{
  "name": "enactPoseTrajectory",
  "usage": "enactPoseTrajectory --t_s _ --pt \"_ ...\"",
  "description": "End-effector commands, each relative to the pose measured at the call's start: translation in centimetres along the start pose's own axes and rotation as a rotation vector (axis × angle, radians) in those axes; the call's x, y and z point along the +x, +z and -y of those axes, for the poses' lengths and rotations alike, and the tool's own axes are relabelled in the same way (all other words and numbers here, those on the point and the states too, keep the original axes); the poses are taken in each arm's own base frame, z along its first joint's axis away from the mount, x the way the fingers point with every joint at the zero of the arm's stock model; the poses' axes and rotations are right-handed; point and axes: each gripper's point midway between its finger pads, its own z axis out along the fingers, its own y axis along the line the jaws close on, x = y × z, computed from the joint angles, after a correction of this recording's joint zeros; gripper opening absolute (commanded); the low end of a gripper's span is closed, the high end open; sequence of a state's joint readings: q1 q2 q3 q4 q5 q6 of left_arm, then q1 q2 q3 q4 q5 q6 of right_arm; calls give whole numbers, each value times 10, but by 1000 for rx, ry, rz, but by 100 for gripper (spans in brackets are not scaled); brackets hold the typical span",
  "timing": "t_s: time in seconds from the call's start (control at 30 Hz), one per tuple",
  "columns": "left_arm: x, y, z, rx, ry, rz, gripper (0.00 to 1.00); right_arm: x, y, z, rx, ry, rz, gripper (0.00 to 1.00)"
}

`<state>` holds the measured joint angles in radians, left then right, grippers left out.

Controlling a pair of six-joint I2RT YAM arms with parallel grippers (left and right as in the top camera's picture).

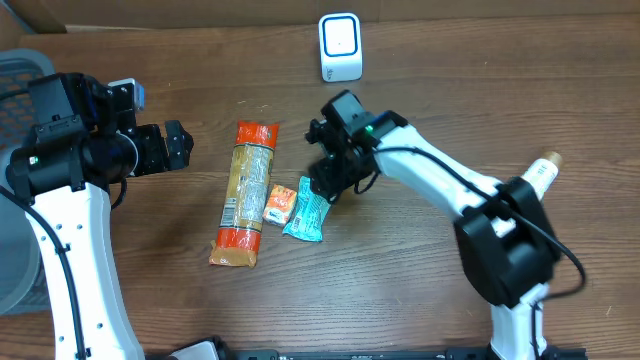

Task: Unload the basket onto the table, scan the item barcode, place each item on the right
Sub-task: 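Reach the right gripper to the mint-green wipes packet and grasp it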

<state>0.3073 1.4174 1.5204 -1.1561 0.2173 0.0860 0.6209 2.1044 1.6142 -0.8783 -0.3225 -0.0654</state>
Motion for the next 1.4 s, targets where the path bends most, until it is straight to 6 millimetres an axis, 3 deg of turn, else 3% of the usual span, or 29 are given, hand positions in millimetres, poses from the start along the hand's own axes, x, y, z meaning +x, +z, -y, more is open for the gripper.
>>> enactPoseTrajectory --t_s 0.0,0.17,0.4,0.57,0.63,0.73,0.83,1.0,1.03,1.13,1.27,1.37 --pt "-7 -10 5 11 35 37 100 -12 8 6 7 -194 -15 66" --pt "-7 -10 5 11 35 37 100 -12 15 8 4 -346 -29 66" --pt "-7 -10 5 11 35 37 100 -3 29 4 -9 -394 -73 64" --pt "-7 -10 5 11 35 37 100 -6 29 12 42 -326 -65 40" --pt "-6 -10 5 10 35 36 100 -8 29 17 75 -275 -62 36" --pt "-7 -10 5 11 35 37 100 -8 26 38 202 -124 -64 22" --pt "-7 -10 5 10 35 37 100 2 20 58 313 7 -91 19" --pt "-7 -10 5 11 35 37 100 24 14 65 374 124 -161 20" --pt "-6 -10 5 11 35 36 100 24 14 65 374 132 -161 23" --pt "-7 -10 5 11 35 37 100 18 10 62 361 101 -146 46" --pt "-7 -10 5 11 35 37 100 -1 -4 55 343 38 -102 62" --pt "-6 -10 5 11 35 36 100 -17 -18 43 305 17 -70 68"
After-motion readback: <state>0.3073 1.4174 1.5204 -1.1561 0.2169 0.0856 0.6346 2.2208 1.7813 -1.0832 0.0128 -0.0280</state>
